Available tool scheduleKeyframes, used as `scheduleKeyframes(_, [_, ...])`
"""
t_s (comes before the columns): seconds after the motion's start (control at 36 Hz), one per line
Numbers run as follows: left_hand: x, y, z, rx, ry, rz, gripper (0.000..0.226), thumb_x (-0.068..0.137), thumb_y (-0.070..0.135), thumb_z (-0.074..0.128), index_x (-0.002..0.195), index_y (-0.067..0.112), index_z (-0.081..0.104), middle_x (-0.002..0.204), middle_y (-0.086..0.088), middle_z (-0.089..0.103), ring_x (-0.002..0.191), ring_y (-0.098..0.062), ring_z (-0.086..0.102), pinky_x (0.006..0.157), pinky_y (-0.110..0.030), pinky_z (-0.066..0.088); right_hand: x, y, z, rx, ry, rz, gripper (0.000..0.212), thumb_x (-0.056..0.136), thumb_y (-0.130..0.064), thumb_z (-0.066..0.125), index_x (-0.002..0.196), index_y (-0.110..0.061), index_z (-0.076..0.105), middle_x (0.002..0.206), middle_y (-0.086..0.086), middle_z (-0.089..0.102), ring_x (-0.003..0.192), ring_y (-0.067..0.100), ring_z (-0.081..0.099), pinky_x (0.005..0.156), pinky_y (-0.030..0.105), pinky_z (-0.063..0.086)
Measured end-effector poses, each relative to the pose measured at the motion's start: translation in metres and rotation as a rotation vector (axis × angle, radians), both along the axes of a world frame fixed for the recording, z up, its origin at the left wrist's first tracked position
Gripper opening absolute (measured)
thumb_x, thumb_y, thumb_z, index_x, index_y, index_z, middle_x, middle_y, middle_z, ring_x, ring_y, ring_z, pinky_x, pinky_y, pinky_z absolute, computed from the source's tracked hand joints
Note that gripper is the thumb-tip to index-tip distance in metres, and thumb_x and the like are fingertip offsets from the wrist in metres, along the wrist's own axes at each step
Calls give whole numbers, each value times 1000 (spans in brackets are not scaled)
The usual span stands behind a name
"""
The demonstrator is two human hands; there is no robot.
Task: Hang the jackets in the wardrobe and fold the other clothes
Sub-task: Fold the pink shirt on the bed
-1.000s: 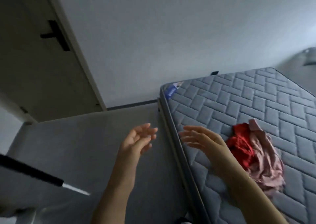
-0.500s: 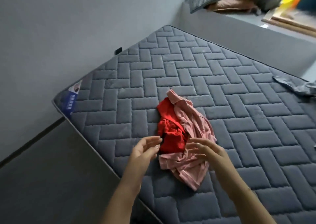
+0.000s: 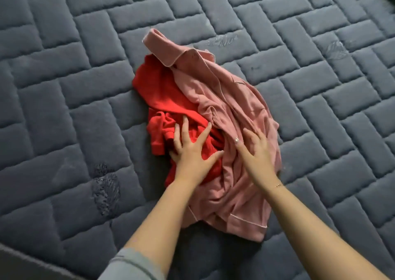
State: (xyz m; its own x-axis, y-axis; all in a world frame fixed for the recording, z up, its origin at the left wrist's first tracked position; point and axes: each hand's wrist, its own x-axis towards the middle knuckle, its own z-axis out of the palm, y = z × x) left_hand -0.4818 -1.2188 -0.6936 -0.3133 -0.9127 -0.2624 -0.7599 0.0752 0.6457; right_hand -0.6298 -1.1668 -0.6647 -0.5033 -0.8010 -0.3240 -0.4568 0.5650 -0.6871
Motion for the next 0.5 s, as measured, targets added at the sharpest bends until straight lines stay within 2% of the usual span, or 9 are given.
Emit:
scheduleKeyframes(0.06, [3,-7,-21,-28,-41,-28,66,77,52,70,136,50,42,157,4,2,141,-16,-2,103,-59,30,6,-6,-22,90,85,4,55,87,-47,62,135,-20,52,150,8,33,140,24,27,118,35,17])
scheduleKeyframes(0.11, [5,-12,-34,-94,-18,-26,57,75,36,76,128,39,56,151,-5,21,133,-22,14,101,-53,37,13,-7,-37,140,211,11,53,83,-50,65,128,-23,57,149,10,32,137,31,27,115,37,22])
scheduleKeyframes(0.19, [9,-21,-40,-164,110,-30,37,73,15,76,109,25,70,134,-11,43,119,-31,34,106,-36,33,16,-7,-49,64,323,-46,30,85,-24,66,114,-14,65,140,13,42,126,38,38,106,34,27])
scheduleKeyframes(0.25, [16,-24,-37,-164,163,-2,26,75,9,74,99,21,73,125,-11,49,112,-30,40,103,-23,26,15,-4,-51,5,285,-122,27,83,-6,63,110,-6,66,133,16,48,122,36,43,106,30,27])
scheduleKeyframes(0.33, [35,-25,-27,-154,185,31,22,76,9,74,94,21,75,118,-9,53,109,-27,43,100,-20,26,16,2,-44,-106,170,-188,28,80,9,57,107,3,64,116,18,56,116,30,50,102,18,30])
scheduleKeyframes(0.42, [75,-28,-14,-206,102,75,25,73,5,75,94,19,76,115,-11,56,105,-31,46,96,-21,29,24,10,-25,-156,-5,-203,23,86,6,53,101,-9,60,101,7,59,95,18,54,84,3,33])
scheduleKeyframes(0.5, [139,-30,-3,-216,-63,255,30,68,-3,76,94,11,76,118,-18,56,107,-40,48,99,-30,30,34,21,-7,-164,-123,-171,19,91,1,52,96,-16,59,92,0,58,84,10,52,77,11,40])
